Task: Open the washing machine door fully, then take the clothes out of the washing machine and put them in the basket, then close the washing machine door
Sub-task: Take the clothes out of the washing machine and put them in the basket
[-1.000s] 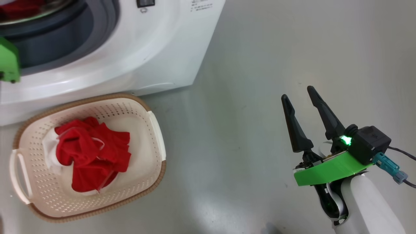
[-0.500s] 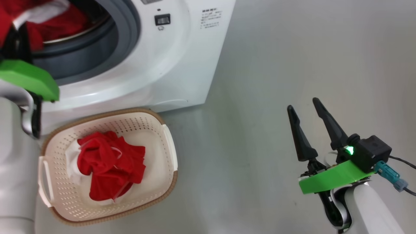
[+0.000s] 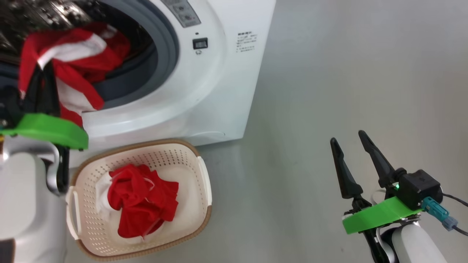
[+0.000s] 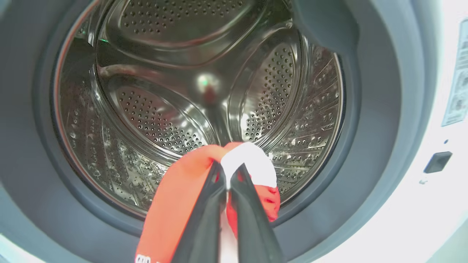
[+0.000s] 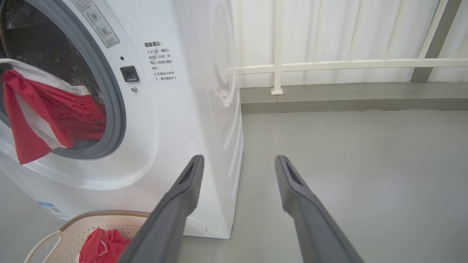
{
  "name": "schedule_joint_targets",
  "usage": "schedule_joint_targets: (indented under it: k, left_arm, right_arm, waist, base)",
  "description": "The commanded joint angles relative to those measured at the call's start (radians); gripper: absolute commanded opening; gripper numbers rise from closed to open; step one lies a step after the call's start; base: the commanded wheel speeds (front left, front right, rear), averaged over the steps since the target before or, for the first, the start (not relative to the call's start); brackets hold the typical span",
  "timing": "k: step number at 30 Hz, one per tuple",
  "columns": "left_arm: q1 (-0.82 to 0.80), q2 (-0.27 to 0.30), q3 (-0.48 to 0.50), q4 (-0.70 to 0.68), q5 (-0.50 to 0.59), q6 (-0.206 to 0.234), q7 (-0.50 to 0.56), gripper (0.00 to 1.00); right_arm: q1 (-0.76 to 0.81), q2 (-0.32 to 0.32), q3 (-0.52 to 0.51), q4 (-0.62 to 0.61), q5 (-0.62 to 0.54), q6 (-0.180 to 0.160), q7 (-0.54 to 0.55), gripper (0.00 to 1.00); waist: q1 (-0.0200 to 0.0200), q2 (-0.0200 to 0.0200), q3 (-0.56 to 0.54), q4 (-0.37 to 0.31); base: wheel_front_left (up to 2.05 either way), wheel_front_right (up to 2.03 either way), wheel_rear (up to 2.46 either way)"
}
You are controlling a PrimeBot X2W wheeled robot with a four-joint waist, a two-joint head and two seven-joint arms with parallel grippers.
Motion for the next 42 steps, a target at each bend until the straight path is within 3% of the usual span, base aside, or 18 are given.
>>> schedule_joint_targets:
  k: [1, 15, 29, 36, 42]
  left_arm:
    - [0.022, 0.034, 0.035, -0.049, -0.012, -0.006, -0.012, 0.00]
    - [0.243, -0.019, 0.121, -0.327, -0.008, -0.023, -0.012, 0.00]
    - [0.407, -0.062, 0.132, -0.534, 0.001, -0.030, -0.012, 0.00]
    - [0.484, -0.087, 0.090, -0.540, 0.006, -0.032, -0.012, 0.00]
    - [0.515, -0.101, 0.056, -0.444, 0.012, -0.033, -0.012, 0.00]
  right_arm:
    - [0.011, 0.001, 0.018, -0.021, -0.014, 0.006, -0.006, 1.00]
    - [0.074, -0.013, -0.005, -0.020, -0.015, 0.006, -0.006, 1.00]
    - [0.108, -0.019, -0.009, -0.028, -0.012, 0.006, -0.006, 1.00]
    - [0.106, -0.018, -0.006, -0.033, -0.011, 0.006, -0.006, 1.00]
    - [0.082, -0.014, 0.002, -0.037, -0.013, 0.006, -0.006, 1.00]
  waist:
    - [0.0000, 0.0000, -0.025, 0.015]
    - [0.0000, 0.0000, -0.112, 0.030]
    - [0.0000, 0.0000, -0.142, 0.032]
    - [0.0000, 0.0000, -0.127, 0.035]
    - [0.0000, 0.0000, -0.080, 0.033]
  base:
    - [0.00, 0.00, 0.00]
    - [0.00, 0.00, 0.00]
    - [0.00, 0.00, 0.00]
    - [0.00, 0.00, 0.00]
    - [0.00, 0.00, 0.00]
